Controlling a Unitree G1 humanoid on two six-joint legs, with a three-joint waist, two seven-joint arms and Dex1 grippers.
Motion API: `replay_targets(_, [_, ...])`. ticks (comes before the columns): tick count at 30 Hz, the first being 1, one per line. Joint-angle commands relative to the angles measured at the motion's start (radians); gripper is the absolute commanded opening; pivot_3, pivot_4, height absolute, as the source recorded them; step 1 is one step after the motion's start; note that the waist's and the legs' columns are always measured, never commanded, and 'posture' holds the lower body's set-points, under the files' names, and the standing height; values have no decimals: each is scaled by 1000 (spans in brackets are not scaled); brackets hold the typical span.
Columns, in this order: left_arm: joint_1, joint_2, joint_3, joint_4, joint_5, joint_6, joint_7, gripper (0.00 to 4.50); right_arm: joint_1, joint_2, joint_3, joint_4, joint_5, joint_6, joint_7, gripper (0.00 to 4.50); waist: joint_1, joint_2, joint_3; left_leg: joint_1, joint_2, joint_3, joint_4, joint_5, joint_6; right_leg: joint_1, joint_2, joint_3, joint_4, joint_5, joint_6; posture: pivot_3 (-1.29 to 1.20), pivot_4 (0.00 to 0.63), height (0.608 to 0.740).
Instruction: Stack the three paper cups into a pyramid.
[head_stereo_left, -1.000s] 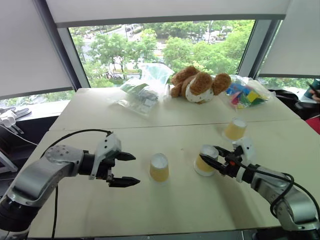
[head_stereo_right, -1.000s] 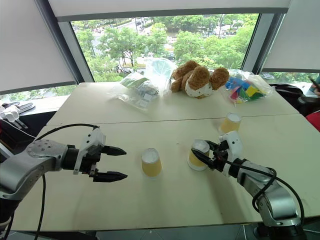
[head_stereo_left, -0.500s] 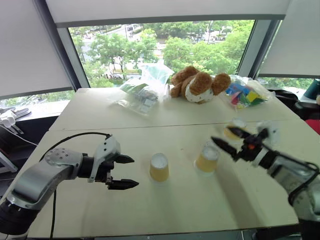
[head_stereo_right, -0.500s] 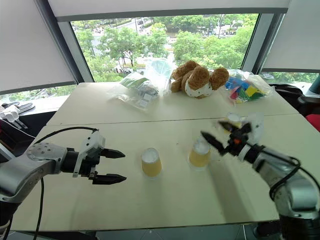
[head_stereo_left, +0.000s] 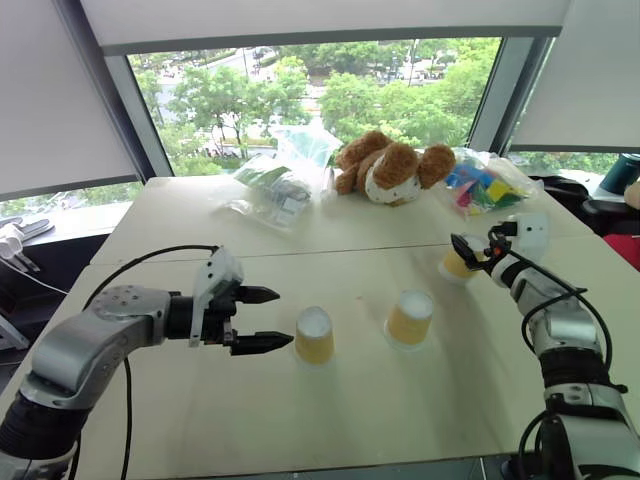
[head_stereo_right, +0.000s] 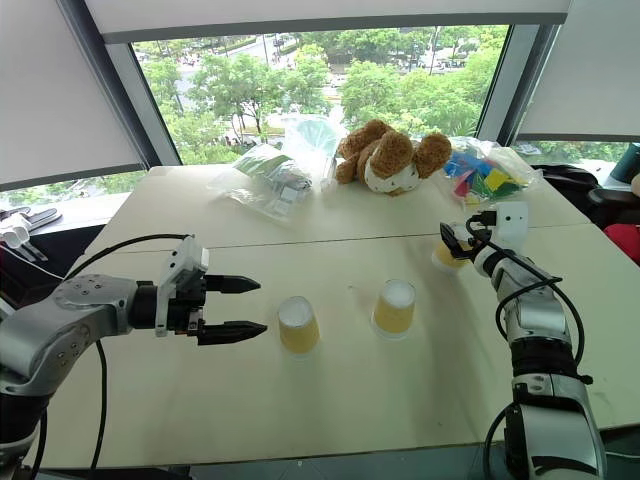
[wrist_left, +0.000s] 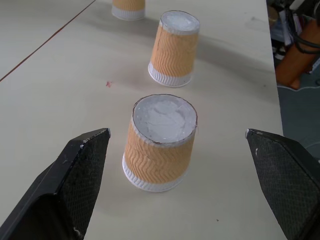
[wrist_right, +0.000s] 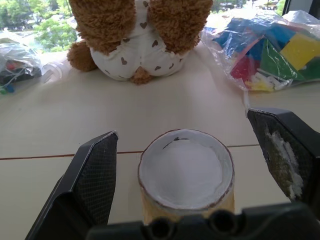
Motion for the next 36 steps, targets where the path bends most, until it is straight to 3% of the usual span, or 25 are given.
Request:
replay_targets(1, [17,14,42,-34,-15,-2,16,4500,-52,3,-10,59,0,-43,20,4439,-5,0,0,0,0,0,0,0,0,0,0,0,0,0,0,0,150,740])
replay_targets(7, [42,14,40,-44,-6,-11,28,4500,-69,16,-8,115,-2,-56,40,4439,-13,0,0,0,0,0,-1,0,0,0,0,0,0,0,0,0,150,740])
replay_targets(10, [42,14,36,-41,-2,-14,29,4500,-73,19,-16,130,-1,-76,33,3685,-12,0,0,0,0,0,0,0,0,0,0,0,0,0,0,0,150,740])
replay_targets(13, [42,15,31,-38,2,-18,26,4500,-75,21,-20,134,5,-80,35,2354,-12,0,0,0,0,0,0,0,0,0,0,0,0,0,0,0,150,740])
replay_targets(17, [33,14,21,-26,10,-24,18,4500,-60,16,-33,82,22,-69,41,2337,-13,0,0,0,0,0,0,0,0,0,0,0,0,0,0,0,150,740])
replay_targets(20, [17,14,11,-7,18,-31,4,4500,15,-24,-41,-105,54,-23,107,2337,-10,0,0,-1,0,0,0,0,0,-1,0,0,0,0,0,0,150,740])
replay_targets(23, [0,13,-2,15,26,-38,-14,4500,191,-101,-33,-373,98,60,236,2337,-1,0,0,-5,-1,-3,1,0,0,-3,0,0,1,0,0,0,150,740])
replay_targets(28, [-25,0,-35,53,41,-58,-36,4500,468,-154,-106,-756,306,273,353,2337,9,0,0,-7,-2,-3,4,0,0,-4,0,0,1,0,0,0,150,740])
replay_targets(32, [-46,-5,-55,72,48,-65,-55,4500,585,-168,-107,-836,311,298,382,2337,16,0,0,-7,-1,-1,5,0,0,-5,0,0,1,0,0,0,150,740])
replay_targets(36, [-60,-1,-61,94,58,-72,-71,4500,604,-163,-95,-834,295,280,387,2337,20,0,0,-7,-1,-1,5,0,0,-5,0,0,1,0,0,0,150,740])
